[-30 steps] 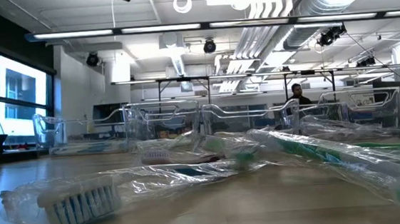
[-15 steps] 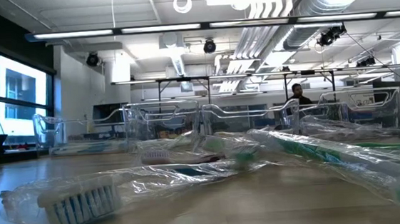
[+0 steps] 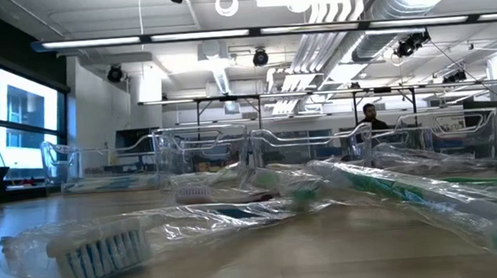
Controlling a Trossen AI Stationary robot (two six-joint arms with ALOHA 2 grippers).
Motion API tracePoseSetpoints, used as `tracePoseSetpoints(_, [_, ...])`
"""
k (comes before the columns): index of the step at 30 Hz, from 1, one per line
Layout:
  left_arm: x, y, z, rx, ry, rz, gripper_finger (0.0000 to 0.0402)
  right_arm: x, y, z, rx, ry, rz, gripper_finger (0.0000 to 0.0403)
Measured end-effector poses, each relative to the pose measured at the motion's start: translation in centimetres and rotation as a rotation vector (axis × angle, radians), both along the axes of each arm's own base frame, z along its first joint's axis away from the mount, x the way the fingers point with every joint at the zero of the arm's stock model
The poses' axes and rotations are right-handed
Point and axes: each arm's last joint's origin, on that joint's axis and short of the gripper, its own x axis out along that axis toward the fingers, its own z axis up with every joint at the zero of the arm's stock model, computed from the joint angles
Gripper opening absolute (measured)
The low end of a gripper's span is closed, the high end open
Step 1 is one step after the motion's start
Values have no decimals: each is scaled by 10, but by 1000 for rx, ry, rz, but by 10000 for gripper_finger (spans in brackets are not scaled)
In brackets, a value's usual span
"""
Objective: Pick & Place Toothbrushes
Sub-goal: Put the green toothbrush into the middle left transparent bin
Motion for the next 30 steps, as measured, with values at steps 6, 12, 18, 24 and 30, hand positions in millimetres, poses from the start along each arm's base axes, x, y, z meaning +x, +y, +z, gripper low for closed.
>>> tracePoseSetpoints(6, [0, 0, 1, 0, -2, 2, 167, 0, 0, -1, 43, 1, -17, 152])
tracePoseSetpoints(12, [0, 0, 0, 2, -2, 1, 167, -2, 1, -6, 52, 60, 26, 152])
tracePoseSetpoints(18, [0, 0, 0, 3, -1, 4, 167, -3, 4, -15, 51, 163, 126, 152])
tracePoseSetpoints(24, [0, 0, 0, 3, -2, 3, 167, 0, 5, -31, 163, 271, 51, 152])
tracePoseSetpoints(30, [0, 0, 1, 3, -2, 4, 167, 9, 10, -52, 274, 397, -11, 152])
